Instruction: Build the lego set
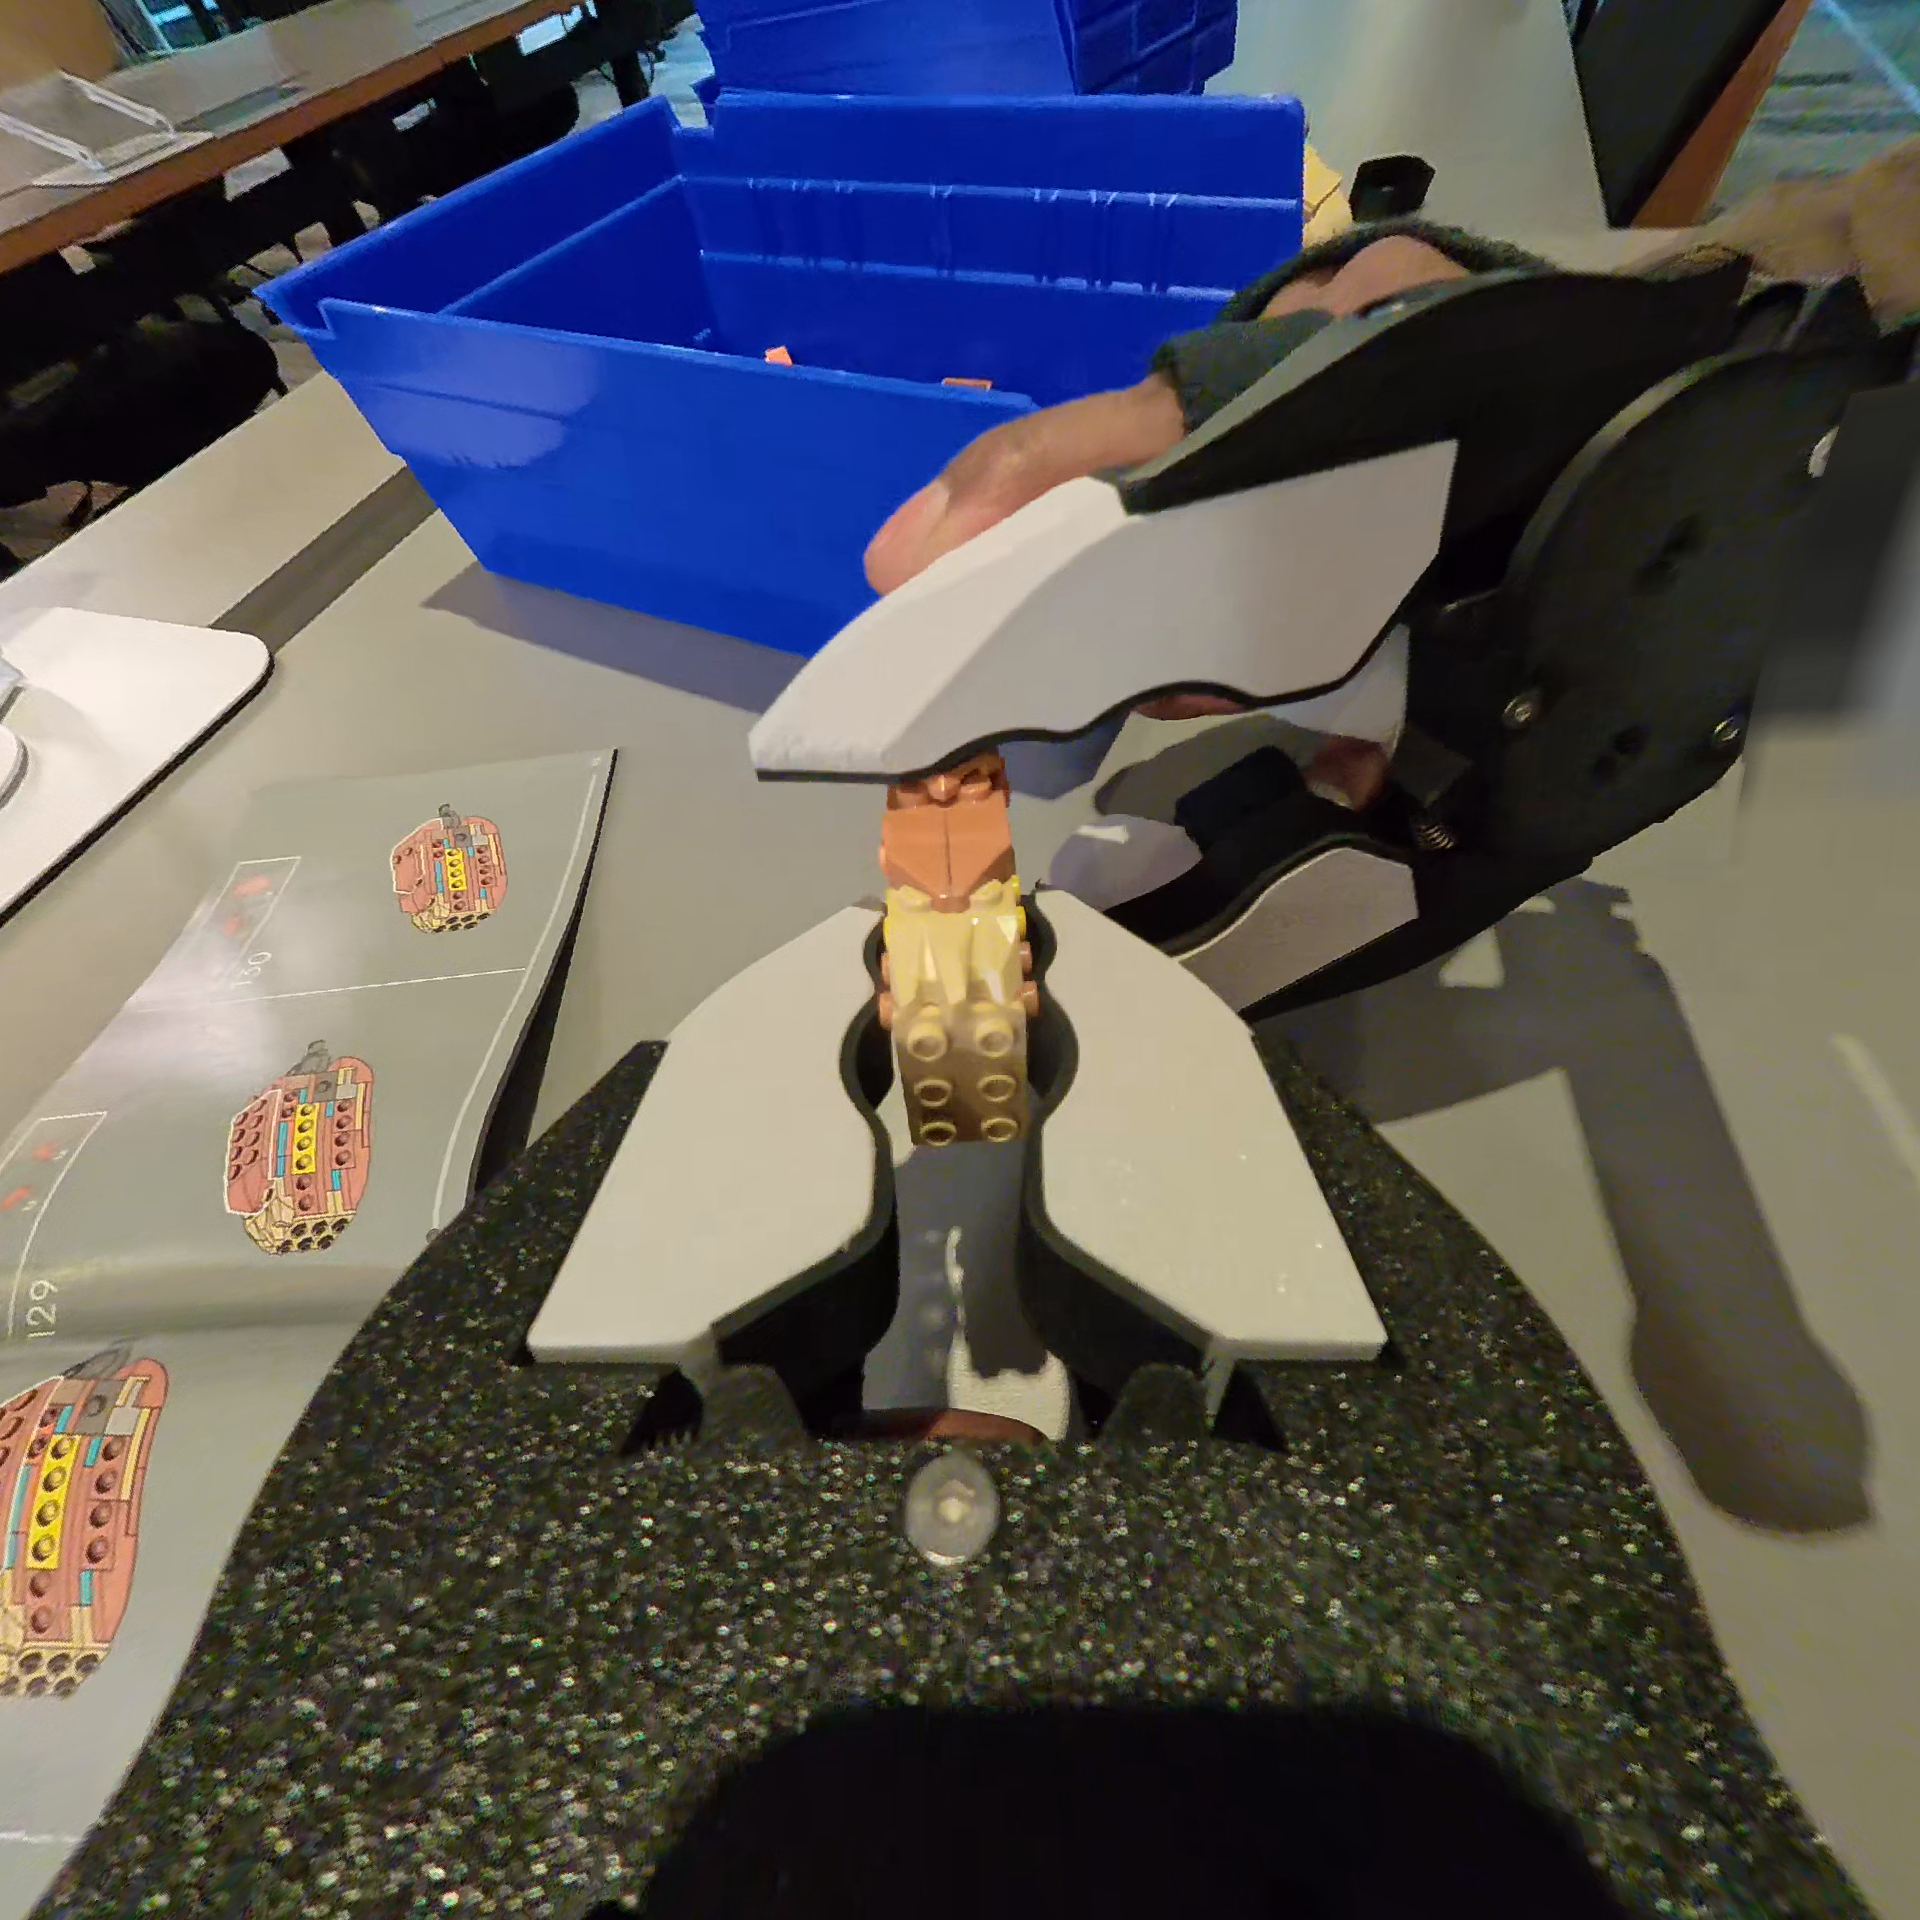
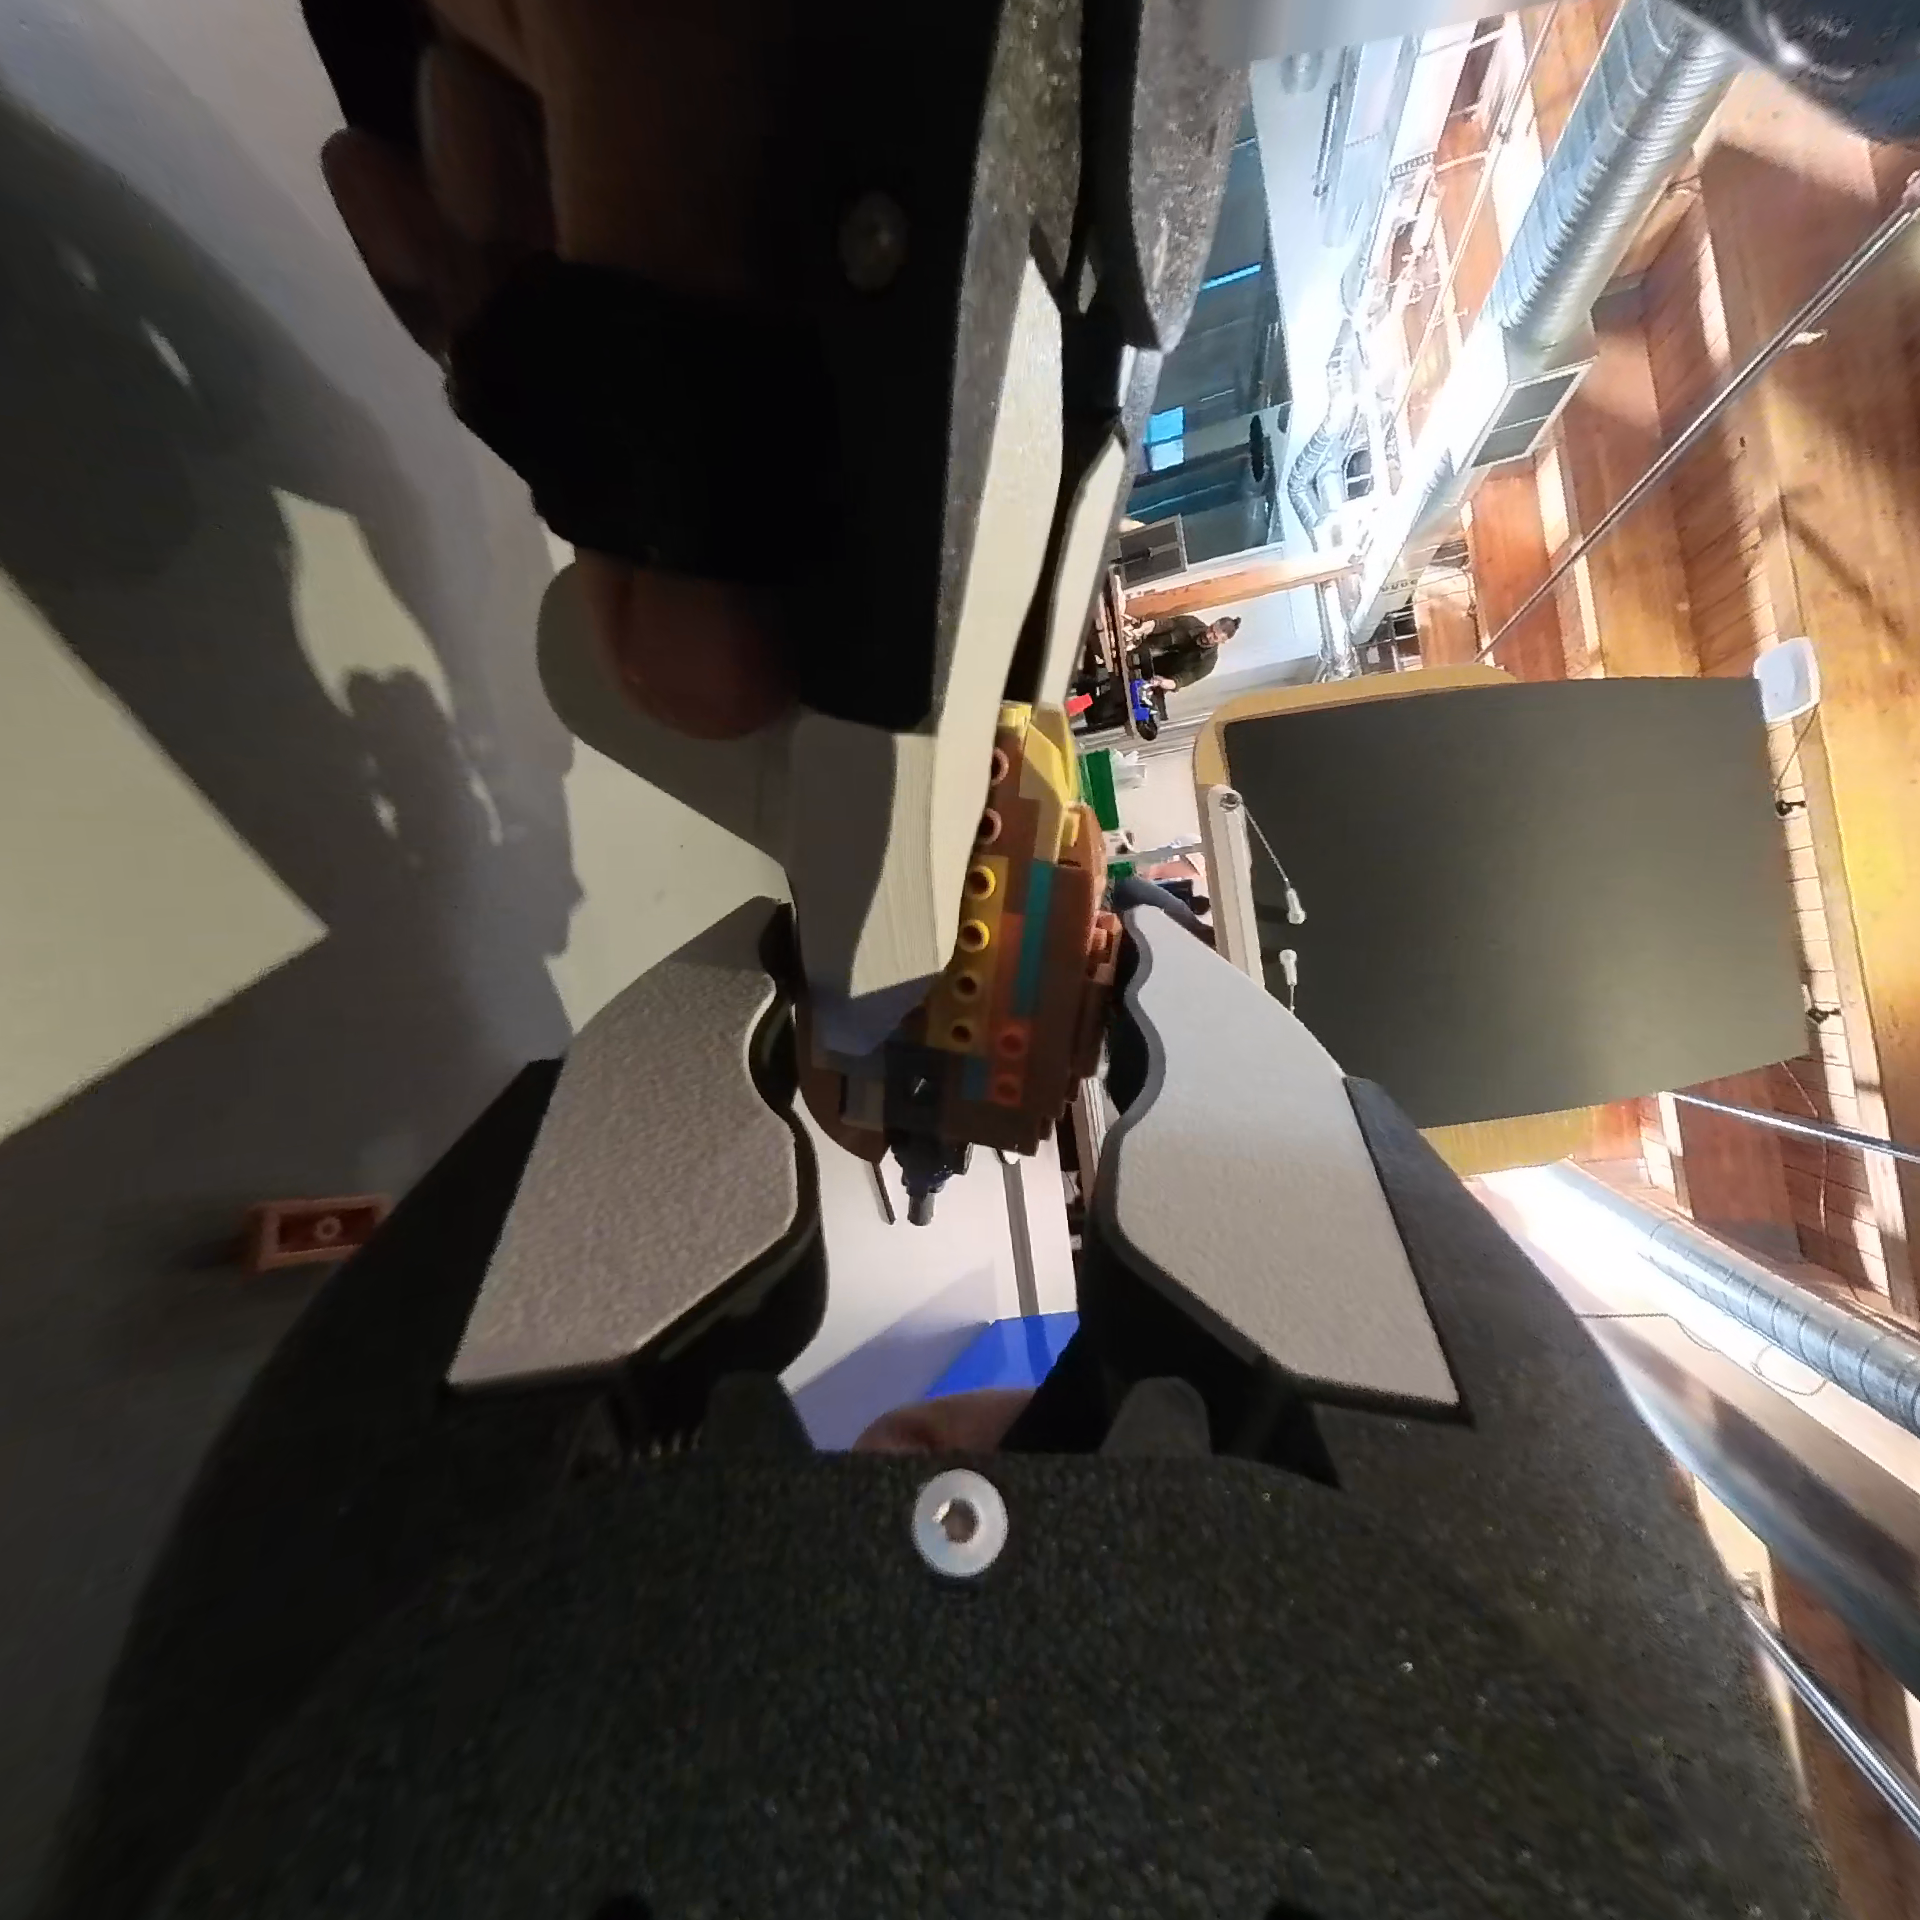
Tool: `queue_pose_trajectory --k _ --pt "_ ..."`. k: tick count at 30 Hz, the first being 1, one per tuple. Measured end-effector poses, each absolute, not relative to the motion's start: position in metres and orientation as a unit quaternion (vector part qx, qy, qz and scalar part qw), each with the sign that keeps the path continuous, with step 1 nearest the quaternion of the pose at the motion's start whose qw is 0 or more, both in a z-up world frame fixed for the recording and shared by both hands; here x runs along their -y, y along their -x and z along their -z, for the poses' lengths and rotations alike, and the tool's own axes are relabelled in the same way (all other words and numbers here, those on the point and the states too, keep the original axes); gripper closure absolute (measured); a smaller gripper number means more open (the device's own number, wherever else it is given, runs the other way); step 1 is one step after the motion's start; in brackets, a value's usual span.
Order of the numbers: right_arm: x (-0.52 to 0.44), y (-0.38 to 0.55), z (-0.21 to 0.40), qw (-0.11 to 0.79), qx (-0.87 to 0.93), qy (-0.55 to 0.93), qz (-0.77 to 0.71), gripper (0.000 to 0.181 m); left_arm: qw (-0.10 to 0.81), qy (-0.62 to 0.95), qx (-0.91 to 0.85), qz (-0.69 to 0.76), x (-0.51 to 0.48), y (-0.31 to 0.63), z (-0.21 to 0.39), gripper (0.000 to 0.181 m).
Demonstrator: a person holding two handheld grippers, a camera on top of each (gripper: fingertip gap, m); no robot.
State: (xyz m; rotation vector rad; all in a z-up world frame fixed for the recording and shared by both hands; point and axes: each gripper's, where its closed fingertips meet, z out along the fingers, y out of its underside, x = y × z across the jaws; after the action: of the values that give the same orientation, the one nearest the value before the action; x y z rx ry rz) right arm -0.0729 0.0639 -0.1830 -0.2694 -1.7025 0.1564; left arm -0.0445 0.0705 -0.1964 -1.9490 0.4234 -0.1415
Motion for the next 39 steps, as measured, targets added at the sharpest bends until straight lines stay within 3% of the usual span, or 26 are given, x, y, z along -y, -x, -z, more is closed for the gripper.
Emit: queue_pose_trajectory --k 39 --pt "-0.066 0.072 0.177 0.676 0.723 0.13 -0.05 0.126 0.562 0.811 -0.131 0.098 -0.073 0.044 0.19 0.16"
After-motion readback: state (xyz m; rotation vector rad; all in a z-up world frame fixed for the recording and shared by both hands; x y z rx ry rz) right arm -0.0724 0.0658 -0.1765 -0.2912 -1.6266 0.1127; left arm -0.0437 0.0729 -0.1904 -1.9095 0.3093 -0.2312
